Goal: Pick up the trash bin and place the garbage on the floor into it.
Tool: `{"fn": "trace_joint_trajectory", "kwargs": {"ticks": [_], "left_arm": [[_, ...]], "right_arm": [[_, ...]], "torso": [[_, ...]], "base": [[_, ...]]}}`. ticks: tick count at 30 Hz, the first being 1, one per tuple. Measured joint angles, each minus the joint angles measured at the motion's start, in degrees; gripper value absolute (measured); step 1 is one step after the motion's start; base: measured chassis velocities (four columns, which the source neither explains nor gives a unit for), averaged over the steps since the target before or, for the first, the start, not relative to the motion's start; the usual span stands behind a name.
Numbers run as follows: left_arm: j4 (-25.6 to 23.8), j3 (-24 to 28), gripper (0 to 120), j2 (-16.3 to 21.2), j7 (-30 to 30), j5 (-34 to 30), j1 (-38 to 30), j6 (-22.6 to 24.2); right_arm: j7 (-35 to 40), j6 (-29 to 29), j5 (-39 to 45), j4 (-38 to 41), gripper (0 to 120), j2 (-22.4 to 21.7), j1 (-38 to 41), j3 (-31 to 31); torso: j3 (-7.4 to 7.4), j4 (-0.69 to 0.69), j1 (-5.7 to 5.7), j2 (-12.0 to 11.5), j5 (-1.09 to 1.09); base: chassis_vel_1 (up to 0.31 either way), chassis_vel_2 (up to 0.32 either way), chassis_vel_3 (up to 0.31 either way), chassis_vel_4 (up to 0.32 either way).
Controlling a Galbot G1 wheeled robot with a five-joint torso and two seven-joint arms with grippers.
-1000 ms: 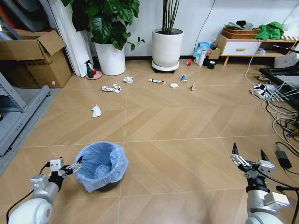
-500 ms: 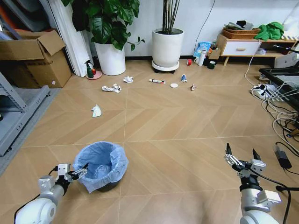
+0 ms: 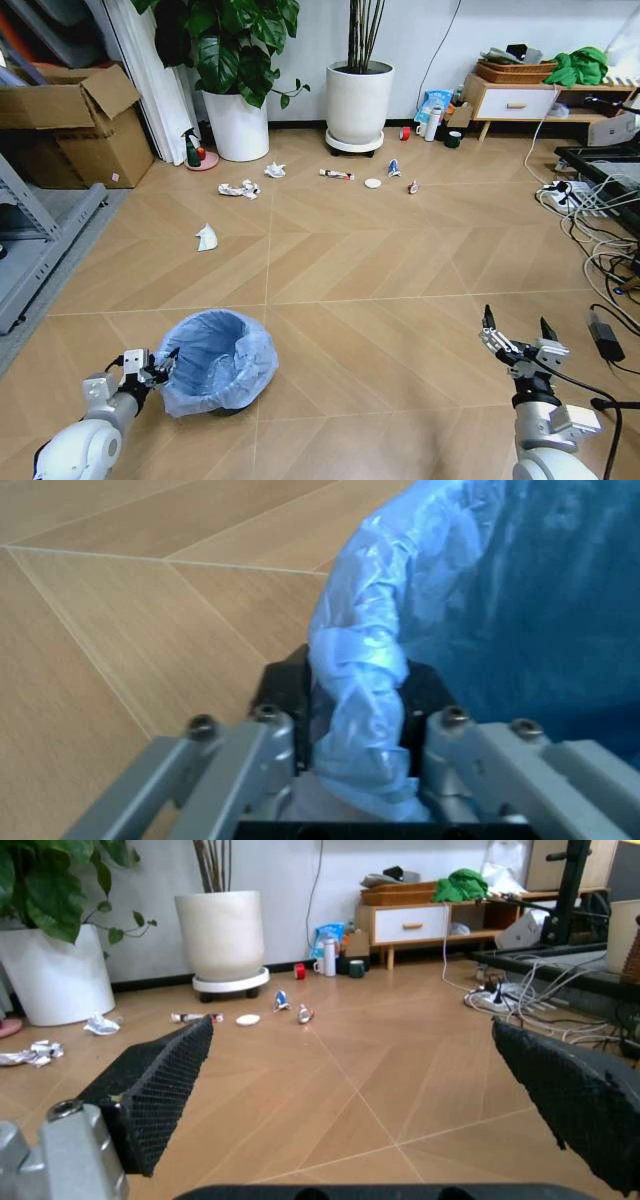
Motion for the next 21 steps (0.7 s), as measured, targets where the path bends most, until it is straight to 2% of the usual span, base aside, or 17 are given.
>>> {"fn": "trace_joint_trajectory", "kwargs": {"ticks": [1,6,12,15,21], "left_arm": [[0.0,0.0,23,0.0,0.0,0.0,0.0,0.0],[-1.2,-0.3,1,-0.2,0.1,-0.2,0.4,0.0],[-2.8,-1.2,0,-0.7,0.0,-1.2,0.8,-0.9],[-7.7,-3.8,0,-1.9,-0.5,-4.9,1.6,-3.5],[-12.6,-6.9,0,-4.3,-0.7,-5.5,2.8,-6.4]], "right_arm": [[0.0,0.0,0.0,0.0,100,0.0,0.0,0.0],[0.0,0.1,-0.3,0.3,100,0.1,-0.5,0.2],[-0.1,0.9,-1.2,0.0,100,0.0,-0.8,0.3],[-0.4,1.7,-5.3,-1.1,100,-0.1,-2.3,0.4],[-3.1,4.5,-8.0,-4.2,100,-0.1,-2.9,0.0]], "torso": [[0.00,0.00,0.00,0.0,0.00],[0.00,0.00,0.00,0.0,0.02],[0.00,0.01,0.00,0.0,0.00],[0.00,-0.01,0.00,0.0,0.03],[0.00,0.01,0.00,0.0,0.03]], "base": [[0.000,0.000,0.000,0.000],[0.000,0.000,0.000,0.000],[0.000,0.000,0.000,0.000],[0.000,0.000,0.000,0.000],[0.000,0.000,0.000,0.000]]}}
